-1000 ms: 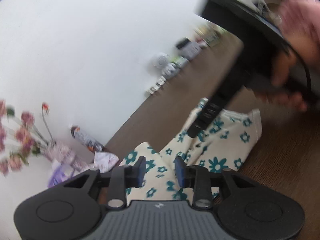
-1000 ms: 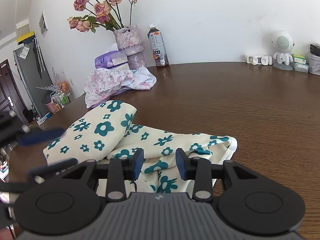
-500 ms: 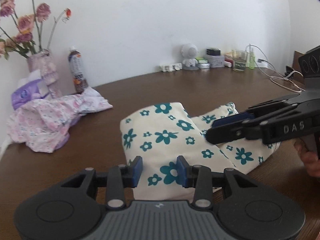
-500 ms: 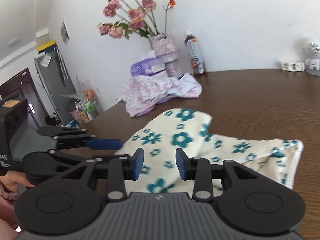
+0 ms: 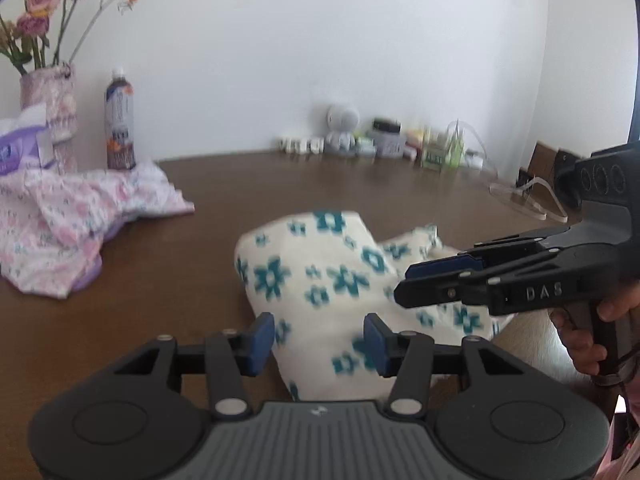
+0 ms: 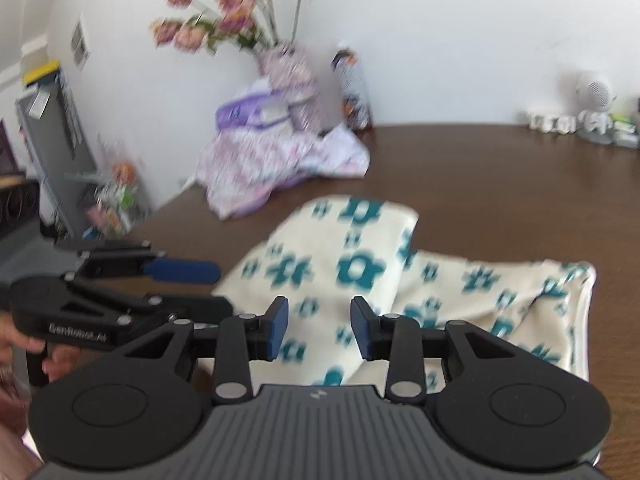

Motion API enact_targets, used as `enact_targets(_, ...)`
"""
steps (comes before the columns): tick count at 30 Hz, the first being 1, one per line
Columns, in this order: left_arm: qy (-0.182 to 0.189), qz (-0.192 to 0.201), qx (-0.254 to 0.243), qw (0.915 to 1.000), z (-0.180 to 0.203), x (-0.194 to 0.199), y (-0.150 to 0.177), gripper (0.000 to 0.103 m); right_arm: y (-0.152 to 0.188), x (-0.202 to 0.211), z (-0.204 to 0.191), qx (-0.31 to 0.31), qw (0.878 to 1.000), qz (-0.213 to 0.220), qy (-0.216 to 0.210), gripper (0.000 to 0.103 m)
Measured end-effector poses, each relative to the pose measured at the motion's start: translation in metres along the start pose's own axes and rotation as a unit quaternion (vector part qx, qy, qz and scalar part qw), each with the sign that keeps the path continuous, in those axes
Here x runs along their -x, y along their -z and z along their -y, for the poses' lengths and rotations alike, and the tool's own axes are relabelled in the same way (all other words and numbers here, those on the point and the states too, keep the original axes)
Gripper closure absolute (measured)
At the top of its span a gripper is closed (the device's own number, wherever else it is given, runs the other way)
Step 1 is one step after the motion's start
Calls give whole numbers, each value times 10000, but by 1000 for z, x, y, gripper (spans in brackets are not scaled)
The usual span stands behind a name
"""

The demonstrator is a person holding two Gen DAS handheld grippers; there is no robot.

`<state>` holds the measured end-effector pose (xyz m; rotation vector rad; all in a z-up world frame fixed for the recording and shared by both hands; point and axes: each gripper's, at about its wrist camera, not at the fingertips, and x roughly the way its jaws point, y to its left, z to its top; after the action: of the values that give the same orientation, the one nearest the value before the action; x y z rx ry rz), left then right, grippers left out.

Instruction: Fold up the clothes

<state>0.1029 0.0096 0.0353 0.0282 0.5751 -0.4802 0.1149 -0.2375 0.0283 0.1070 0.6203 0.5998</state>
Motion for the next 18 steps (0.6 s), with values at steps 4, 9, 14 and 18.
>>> enact_targets(4, -193, 184, 196, 9995, -15, -15, -31, 55, -34, -16, 13, -538, 9975, 281, 361, 67)
enact_targets(9, -103, -208, 655, 9976, -38, -60, -40, 89, -45, -53, 20, -823, 9958, 126, 375, 75)
enact_targets(14, -140, -355, 511, 9980, -39, -78, -33, 90, -26, -85, 23, -752, 9943, -396, 650, 83)
enact_targets(18, 27, -106, 406, 9991, -34, -64, -40, 88, -32, -69, 17, -734, 9955, -180, 577, 82)
